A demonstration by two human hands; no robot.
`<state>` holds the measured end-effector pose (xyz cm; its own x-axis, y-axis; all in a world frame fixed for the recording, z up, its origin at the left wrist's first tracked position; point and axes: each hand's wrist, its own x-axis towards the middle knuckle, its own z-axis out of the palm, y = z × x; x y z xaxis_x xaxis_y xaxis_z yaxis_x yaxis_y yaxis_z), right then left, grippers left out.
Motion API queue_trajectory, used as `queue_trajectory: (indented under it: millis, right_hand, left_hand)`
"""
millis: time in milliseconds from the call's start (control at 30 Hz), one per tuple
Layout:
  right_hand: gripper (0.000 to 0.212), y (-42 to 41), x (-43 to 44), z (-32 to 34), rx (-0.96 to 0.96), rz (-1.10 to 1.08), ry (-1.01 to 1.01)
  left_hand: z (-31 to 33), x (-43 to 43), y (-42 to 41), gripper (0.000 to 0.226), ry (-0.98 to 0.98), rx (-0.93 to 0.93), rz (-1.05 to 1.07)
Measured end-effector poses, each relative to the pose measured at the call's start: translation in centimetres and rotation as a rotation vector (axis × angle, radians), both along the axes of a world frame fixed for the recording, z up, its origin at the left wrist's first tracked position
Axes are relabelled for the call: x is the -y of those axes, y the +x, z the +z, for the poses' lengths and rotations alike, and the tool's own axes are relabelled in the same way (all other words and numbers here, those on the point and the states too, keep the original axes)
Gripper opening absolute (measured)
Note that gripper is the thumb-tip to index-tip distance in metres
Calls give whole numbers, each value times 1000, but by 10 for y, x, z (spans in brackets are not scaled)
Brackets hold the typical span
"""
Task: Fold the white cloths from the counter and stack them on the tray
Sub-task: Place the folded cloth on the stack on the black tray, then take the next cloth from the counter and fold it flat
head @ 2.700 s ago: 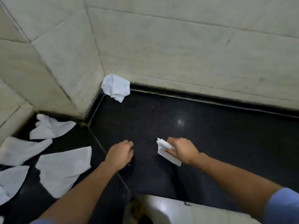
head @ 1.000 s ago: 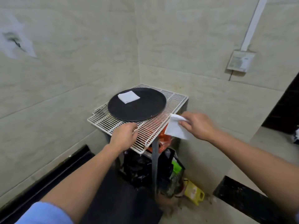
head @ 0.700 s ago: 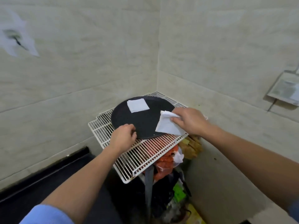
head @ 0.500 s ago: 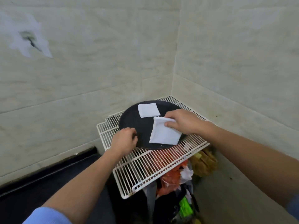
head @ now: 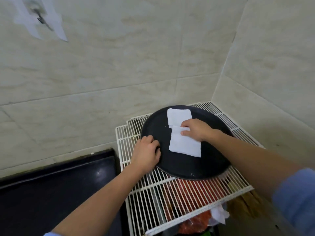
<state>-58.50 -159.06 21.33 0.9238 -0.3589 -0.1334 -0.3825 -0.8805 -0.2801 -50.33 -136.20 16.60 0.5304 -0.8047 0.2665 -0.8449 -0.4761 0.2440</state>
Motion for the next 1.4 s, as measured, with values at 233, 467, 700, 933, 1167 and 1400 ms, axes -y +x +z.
queue_trajectory:
  millis: [233,467,700,933,1167,1400]
  right_hand:
    - [37,16,3,-13,66,60,-192]
    - [38,20,-5,3,231,92,-218]
    - [28,53,-113,26,417,409,-140]
    - [31,71,-301,24,395,765,-43]
    - [29,64,-506,5,345,1042,-30]
    - [29,42,-724,-20,253,1188,39]
  left_hand:
    - [-3,2,1,23,-16,-2,34]
    - [17,-24,-13,22,-70,43,134]
    - [38,-142,-30,21,-11,-8,510]
    - [44,-326,-81,19,105,-74,917]
    - [30,-515,-144,17,148,-117,1187]
    - [33,-715,-203,23,208,-153,1377]
